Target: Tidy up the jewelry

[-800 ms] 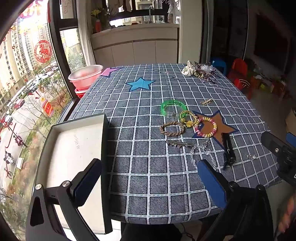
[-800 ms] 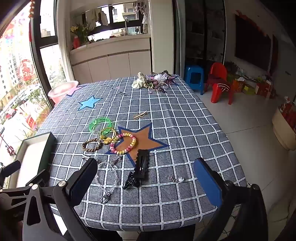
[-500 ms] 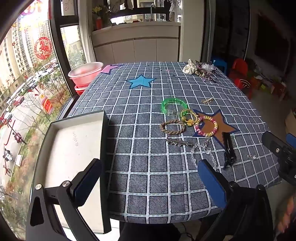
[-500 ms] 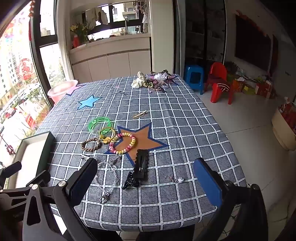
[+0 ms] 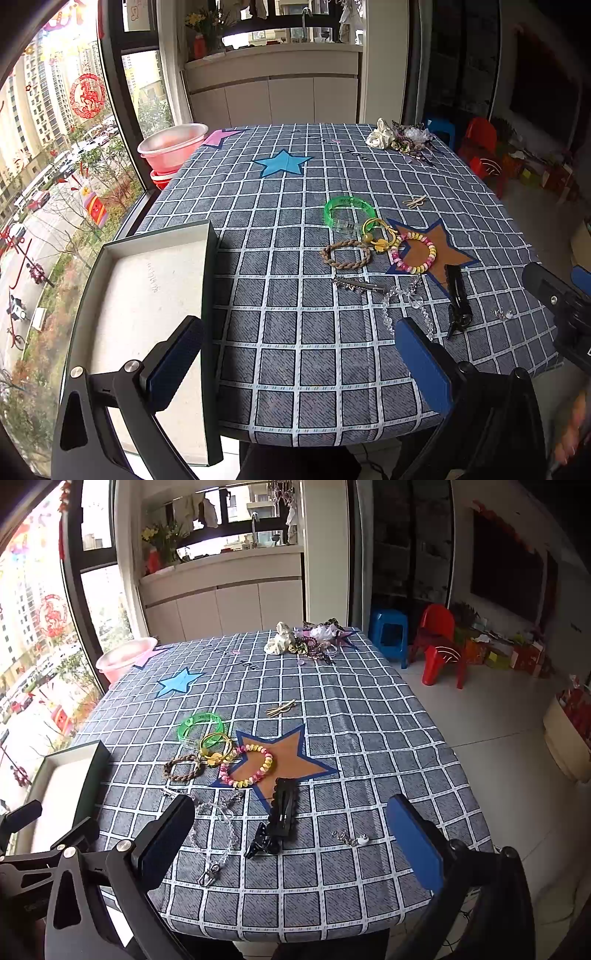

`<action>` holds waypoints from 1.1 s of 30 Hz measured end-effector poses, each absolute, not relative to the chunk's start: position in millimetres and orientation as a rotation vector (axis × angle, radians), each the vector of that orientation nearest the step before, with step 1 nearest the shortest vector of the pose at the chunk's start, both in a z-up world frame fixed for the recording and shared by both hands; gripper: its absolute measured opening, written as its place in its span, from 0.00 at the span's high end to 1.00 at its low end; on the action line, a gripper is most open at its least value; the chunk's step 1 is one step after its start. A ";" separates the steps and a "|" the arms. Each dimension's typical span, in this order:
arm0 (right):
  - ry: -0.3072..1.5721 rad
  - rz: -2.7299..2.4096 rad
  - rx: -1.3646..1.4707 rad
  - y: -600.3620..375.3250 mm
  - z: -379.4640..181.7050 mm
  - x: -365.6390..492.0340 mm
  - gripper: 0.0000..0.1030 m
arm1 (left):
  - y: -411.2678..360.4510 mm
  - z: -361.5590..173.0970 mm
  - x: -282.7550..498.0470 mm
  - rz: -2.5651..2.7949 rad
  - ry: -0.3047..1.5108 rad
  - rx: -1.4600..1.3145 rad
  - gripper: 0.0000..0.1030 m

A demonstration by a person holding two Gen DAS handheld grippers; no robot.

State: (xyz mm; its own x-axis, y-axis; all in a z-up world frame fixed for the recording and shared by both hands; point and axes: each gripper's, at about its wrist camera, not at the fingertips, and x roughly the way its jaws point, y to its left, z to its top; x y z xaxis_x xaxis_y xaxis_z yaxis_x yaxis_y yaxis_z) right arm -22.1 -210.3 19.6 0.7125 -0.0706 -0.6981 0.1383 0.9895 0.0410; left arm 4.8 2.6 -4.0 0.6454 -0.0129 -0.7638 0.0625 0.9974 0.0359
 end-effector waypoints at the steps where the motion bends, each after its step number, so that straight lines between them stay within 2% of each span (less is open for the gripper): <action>1: 0.769 -0.115 0.092 -210.5 19.6 -22.0 0.00 | 2.5 -4.1 4.9 -0.043 0.868 0.061 0.00; 33: 0.776 -0.115 0.093 -210.4 17.9 -19.4 0.00 | 0.6 -6.1 6.4 -0.042 0.876 0.060 0.00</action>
